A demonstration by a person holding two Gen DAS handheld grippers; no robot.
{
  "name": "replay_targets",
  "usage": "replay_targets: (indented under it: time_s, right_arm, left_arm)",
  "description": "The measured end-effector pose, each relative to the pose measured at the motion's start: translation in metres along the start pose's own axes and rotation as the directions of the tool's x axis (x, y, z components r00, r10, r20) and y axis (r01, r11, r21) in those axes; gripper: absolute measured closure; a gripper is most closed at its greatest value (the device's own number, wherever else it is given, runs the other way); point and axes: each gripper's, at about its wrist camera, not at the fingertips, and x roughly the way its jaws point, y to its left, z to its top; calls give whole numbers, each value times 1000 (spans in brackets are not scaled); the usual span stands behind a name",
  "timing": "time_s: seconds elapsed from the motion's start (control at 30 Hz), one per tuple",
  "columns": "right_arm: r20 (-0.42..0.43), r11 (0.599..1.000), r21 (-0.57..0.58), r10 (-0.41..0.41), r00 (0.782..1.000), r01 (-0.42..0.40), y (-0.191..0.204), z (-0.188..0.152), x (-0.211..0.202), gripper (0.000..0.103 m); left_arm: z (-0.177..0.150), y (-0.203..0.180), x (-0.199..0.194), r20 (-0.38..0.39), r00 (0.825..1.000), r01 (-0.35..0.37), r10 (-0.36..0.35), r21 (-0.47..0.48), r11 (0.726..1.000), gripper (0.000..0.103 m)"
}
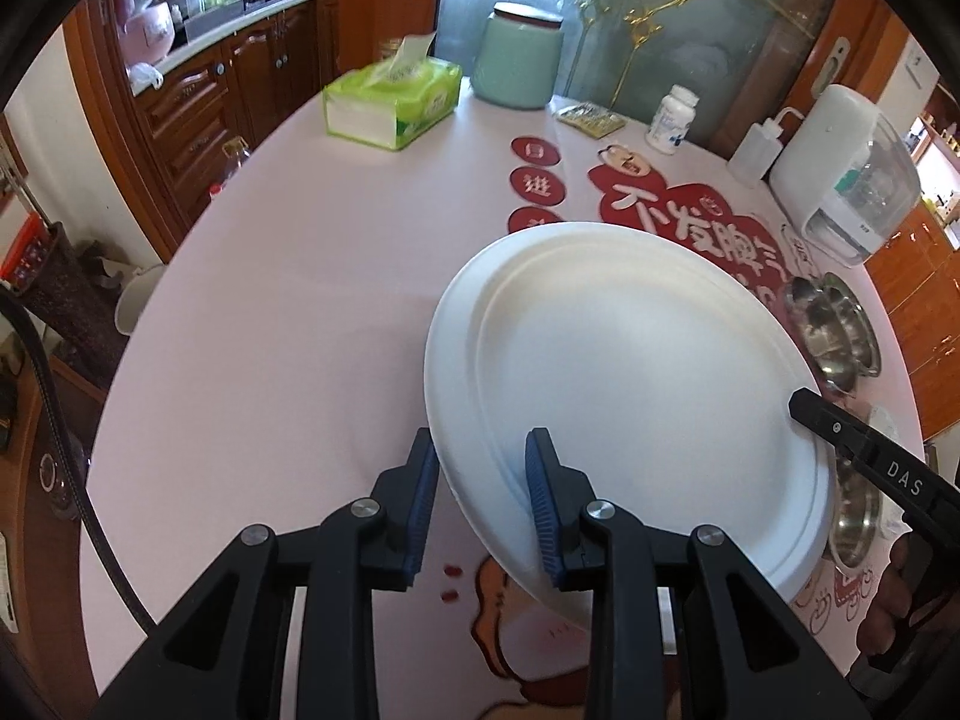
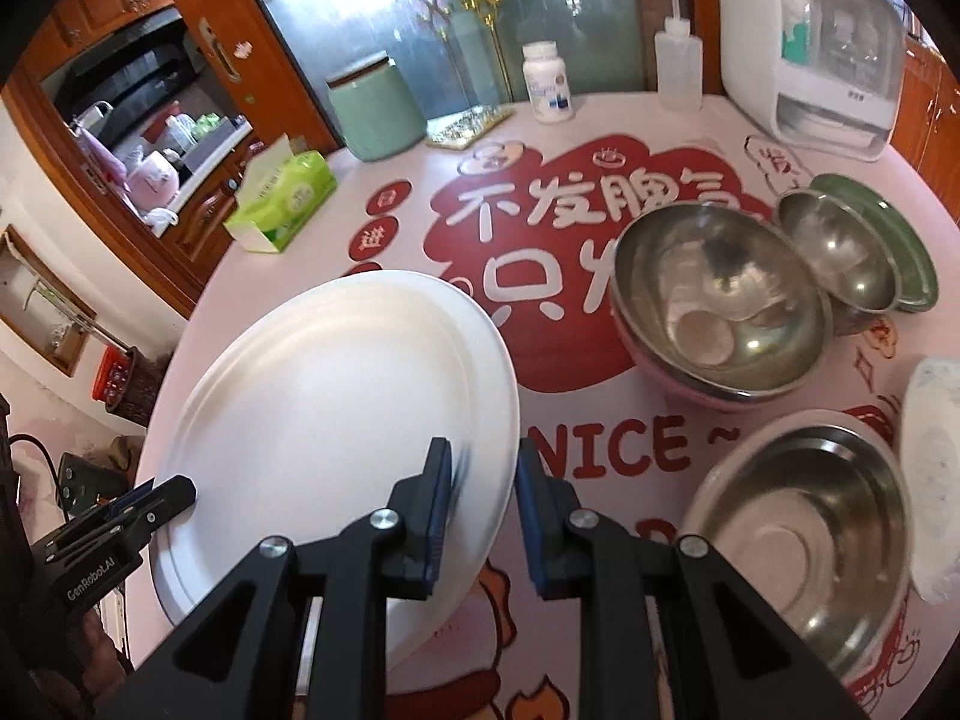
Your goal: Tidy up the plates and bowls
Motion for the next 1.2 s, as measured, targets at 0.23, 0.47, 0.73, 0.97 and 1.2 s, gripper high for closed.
replay_targets:
  time_s: [0.23,0.47,0.73,0.97,1.2]
  right_arm:
    - [88,1000,-5,1,996,0,-15,-21,-55,82]
    - [163,1000,30,-5,987,0,-47,-51,-108,82]
    - [206,998,52,-49,977,39,-90,-91,-166,82]
    - [193,995,73,-84,978,71,-127,-130,-202,81]
    - [149,993,73,-102,984,92,-158,-165,-221,81]
  left_arm:
    - [-22,-30,-42,26,1000,6,-6,20,1000,75]
    - [-52,-72,-82,63,997,29,-35,89,996,73]
    - [-97,-127,-117,67,995,63,-73,144,988,72]
    - [-143,-169,-139,62,993,88,-100,173,981,72]
    - [-186,-200,-150,38,994,95,-104,176,980,72]
